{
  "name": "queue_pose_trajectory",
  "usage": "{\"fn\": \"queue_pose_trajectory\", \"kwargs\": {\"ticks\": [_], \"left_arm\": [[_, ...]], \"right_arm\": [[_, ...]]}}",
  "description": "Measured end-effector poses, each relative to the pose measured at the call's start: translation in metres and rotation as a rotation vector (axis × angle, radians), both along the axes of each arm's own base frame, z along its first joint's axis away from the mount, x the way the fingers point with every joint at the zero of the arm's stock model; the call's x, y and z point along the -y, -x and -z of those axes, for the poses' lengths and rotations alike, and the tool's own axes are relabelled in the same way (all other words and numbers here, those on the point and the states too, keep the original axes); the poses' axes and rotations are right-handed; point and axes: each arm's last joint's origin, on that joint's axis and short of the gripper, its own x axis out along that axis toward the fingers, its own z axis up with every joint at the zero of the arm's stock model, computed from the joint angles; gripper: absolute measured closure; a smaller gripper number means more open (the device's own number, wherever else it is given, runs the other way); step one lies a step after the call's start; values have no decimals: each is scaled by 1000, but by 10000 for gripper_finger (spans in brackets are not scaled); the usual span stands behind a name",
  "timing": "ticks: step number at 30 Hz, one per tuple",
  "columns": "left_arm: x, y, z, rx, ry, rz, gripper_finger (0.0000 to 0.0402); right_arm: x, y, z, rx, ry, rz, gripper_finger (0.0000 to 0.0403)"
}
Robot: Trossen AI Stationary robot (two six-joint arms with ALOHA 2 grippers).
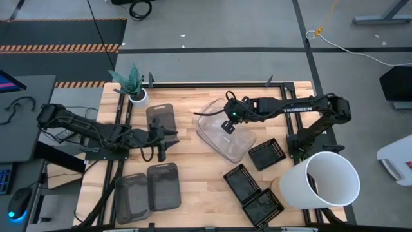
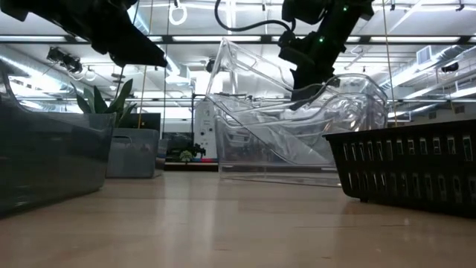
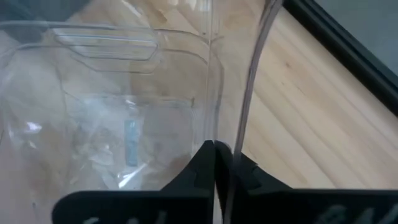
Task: Stack baskets by color
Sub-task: Stack the right transparent bin on the left transparent bin
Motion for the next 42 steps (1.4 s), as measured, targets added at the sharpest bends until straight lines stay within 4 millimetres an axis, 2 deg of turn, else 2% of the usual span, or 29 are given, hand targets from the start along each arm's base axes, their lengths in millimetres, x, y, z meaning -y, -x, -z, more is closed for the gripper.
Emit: {"fn": "queue_pose_trajectory", "kwargs": {"ticks": [5,10,22,33,42], "left_arm": [[1,0,0,-3,8,20,230],[1,0,0,-1,19,21,230],[1,0,1,-1,33,15,230],[1,0,0,-1,33,15,230],[1,0,0,0,34,14,230]], "right_arm": [[1,-2,-7,6,-4,-16,397],[1,-5,-29,12,17,-59,397],[11,2,-74,-23,-50,-123,398],[17,11,-88,-49,-129,-129,398],[15,15,-89,-61,-204,-93,398]]}}
